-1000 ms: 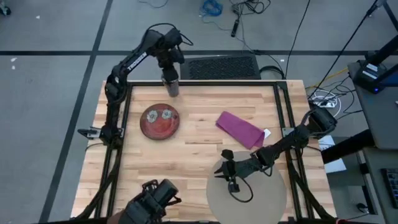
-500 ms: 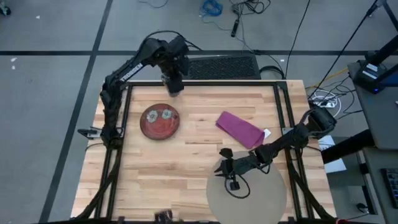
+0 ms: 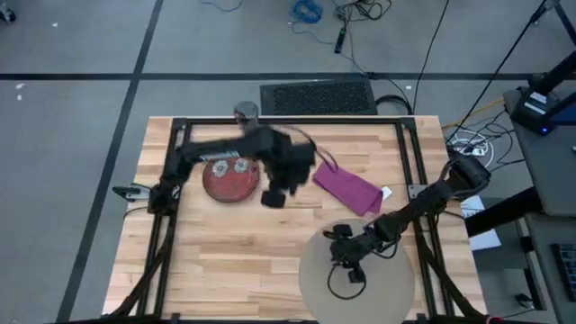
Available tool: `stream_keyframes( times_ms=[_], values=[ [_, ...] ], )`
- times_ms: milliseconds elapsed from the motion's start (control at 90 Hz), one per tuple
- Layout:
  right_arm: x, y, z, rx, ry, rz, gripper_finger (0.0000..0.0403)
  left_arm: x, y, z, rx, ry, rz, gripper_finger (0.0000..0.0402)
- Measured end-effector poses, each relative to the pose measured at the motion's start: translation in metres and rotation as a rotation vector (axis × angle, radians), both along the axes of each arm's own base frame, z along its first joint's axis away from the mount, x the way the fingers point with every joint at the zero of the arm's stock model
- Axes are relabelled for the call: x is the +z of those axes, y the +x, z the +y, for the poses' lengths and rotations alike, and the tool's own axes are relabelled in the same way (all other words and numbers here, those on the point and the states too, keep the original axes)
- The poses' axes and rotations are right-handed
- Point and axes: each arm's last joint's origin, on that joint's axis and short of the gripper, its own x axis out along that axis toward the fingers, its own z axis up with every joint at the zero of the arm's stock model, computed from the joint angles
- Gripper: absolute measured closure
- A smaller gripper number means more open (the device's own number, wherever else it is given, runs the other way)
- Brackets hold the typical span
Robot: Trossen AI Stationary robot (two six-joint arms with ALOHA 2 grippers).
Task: Set table place
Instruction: Move the gray table mat to the center of the table
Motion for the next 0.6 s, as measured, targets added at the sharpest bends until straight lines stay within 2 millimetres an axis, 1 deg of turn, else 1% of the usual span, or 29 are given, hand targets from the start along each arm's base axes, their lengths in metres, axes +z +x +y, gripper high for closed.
stream_keyframes(
  times_ms=[122,200,300,356,411,456,600],
  values=[
    [0.007,-0.01,0.003,-0.006,0.004,0.032,0.0344,-0.042,0.023,-0.029,-0.081,0.005,0.093,0.036],
    [0.011,-0.018,0.006,-0.015,0.01,0.067,0.0344,-0.07,0.035,-0.044,-0.126,0.001,0.147,0.036],
    [0.013,-0.032,0.013,-0.027,0.014,0.127,0.0344,-0.099,0.044,-0.059,-0.169,0.004,0.199,0.036],
    [0.014,-0.039,0.017,-0.033,0.015,0.16,0.0344,-0.111,0.049,-0.066,-0.195,0.006,0.206,0.036],
    [0.014,-0.046,0.022,-0.043,0.017,0.191,0.0344,-0.12,0.053,-0.071,-0.207,0.006,0.194,0.036],
    [0.013,-0.051,0.025,-0.049,0.019,0.212,0.0344,-0.123,0.057,-0.075,-0.216,-0.005,0.166,0.036],
    [0.012,-0.066,0.033,-0.08,0.015,0.281,0.0344,-0.121,0.067,-0.092,-0.25,-0.082,0.032,0.036]
  ],
)
